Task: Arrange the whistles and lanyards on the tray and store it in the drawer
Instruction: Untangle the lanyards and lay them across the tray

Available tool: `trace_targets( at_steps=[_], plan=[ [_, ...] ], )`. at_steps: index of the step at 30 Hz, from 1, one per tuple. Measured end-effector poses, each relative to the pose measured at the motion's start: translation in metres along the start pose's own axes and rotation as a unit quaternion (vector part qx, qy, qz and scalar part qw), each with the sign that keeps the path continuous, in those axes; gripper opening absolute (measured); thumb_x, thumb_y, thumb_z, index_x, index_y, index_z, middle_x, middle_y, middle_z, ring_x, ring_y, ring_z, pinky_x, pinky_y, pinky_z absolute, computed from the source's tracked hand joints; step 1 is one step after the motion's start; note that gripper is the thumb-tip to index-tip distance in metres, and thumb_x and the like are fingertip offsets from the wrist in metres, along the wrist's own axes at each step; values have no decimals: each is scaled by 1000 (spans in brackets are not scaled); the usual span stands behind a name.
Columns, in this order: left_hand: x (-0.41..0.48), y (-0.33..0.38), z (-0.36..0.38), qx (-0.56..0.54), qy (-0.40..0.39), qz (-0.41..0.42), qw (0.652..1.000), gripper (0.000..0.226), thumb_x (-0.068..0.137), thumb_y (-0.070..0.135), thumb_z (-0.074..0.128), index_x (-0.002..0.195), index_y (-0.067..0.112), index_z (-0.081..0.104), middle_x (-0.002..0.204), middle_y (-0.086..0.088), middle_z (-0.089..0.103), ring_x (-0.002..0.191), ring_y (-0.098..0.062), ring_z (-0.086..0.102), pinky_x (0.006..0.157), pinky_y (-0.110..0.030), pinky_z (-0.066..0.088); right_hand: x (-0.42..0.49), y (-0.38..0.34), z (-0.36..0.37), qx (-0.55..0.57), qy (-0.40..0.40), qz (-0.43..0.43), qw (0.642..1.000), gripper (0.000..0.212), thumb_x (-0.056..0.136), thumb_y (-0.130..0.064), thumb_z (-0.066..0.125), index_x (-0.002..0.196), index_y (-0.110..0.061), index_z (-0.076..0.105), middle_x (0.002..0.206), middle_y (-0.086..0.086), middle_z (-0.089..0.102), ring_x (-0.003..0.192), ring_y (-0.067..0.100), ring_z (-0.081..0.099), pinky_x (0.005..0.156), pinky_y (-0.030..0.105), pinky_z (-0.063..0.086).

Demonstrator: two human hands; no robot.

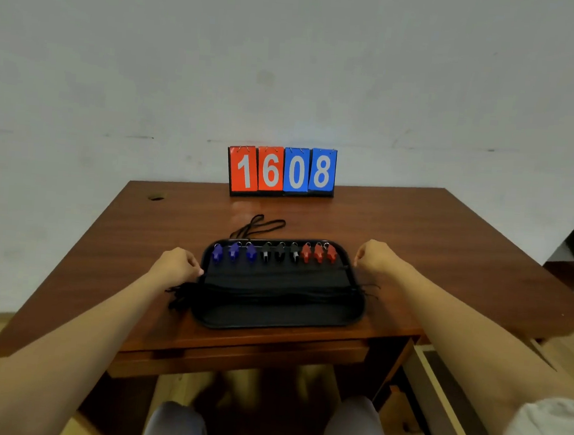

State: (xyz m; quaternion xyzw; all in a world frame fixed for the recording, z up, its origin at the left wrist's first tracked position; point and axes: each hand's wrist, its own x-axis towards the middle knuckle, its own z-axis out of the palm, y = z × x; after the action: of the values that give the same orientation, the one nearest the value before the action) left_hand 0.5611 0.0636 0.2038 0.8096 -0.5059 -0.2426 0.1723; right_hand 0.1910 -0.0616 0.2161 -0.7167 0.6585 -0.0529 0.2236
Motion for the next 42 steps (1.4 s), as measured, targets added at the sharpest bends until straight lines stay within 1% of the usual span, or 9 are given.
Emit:
trace_targets(
  at_steps=[4, 9, 12, 16, 20, 23, 27, 35, 42],
  plan=[
    [0, -5, 11, 13, -21, -3, 1000, 13, 85, 24, 68, 77, 15, 67, 95, -8, 68, 89, -22, 58, 74, -31, 46, -1, 4, 13, -44, -56, 16, 997, 27, 83, -6, 58, 104, 9, 67, 87, 23, 66, 70, 21, 47, 59, 31, 40],
    [1, -16, 18, 31, -43, -9, 999, 13, 81, 30, 72, 71, 24, 68, 96, -2, 69, 103, -25, 59, 94, -42, 47, -1, 10, 17, -75, -75, 14, 994, 27, 85, -6, 57, 106, 9, 66, 112, 24, 66, 81, 26, 62, 63, 31, 39],
    [-2, -14, 24, 49, -25, -4, 998, 12, 82, 34, 71, 72, 28, 68, 96, 2, 68, 107, -25, 56, 101, -45, 40, 0, 14, 19, -98, -76, 7, 992, 25, 85, -7, 57, 103, 6, 68, 108, 20, 69, 82, 26, 62, 64, 30, 42],
    [-4, -9, 29, 90, 6, 7, 996, 14, 80, 39, 71, 69, 32, 67, 93, 3, 66, 110, -27, 52, 95, -41, 32, -3, 17, 21, -115, -84, 3, 990, 21, 87, -10, 59, 101, 4, 68, 100, 16, 70, 79, 26, 60, 63, 29, 43],
    [-8, -3, 33, 131, 32, 8, 991, 16, 75, 45, 72, 83, 34, 64, 115, -3, 53, 125, -32, 32, 98, -41, 25, -7, 17, 22, -110, -80, 0, 991, 10, 85, -6, 57, 83, 0, 64, 79, 11, 60, 74, 27, 57, 57, 31, 42],
    [-10, 3, 40, 171, 47, 66, 982, 34, 76, 51, 69, 106, 35, 60, 128, -2, 44, 127, -29, 28, 102, -42, 22, -9, 12, 20, -98, -42, -23, 994, 13, 79, -6, 58, 90, -3, 65, 95, 15, 63, 89, 31, 61, 70, 38, 53],
    [-12, 10, 54, 211, 25, 154, 965, 46, 79, 52, 65, 121, 36, 53, 138, 2, 40, 134, -24, 24, 106, -41, 16, -14, 1, 22, -100, -70, -94, 988, 40, 83, -14, 67, 120, -12, 52, 126, 12, 40, 123, 33, 32, 98, 43, 38],
    [-11, 8, 68, 238, -19, 168, 957, 52, 86, 45, 59, 133, 31, 43, 137, 2, 45, 132, -20, 32, 107, -42, 15, -12, -2, 46, -160, -123, -154, 967, 53, 85, -19, 69, 132, -13, 45, 134, 12, 44, 122, 31, 43, 100, 39, 42],
    [-3, 19, 62, 150, -29, 179, 972, 55, 83, 46, 64, 132, 30, 45, 133, 3, 49, 130, -20, 35, 103, -41, 16, -3, -30, 37, -80, -124, -211, 966, 54, 81, -19, 72, 130, -11, 51, 138, 7, 48, 127, 25, 46, 104, 32, 37]
  ],
)
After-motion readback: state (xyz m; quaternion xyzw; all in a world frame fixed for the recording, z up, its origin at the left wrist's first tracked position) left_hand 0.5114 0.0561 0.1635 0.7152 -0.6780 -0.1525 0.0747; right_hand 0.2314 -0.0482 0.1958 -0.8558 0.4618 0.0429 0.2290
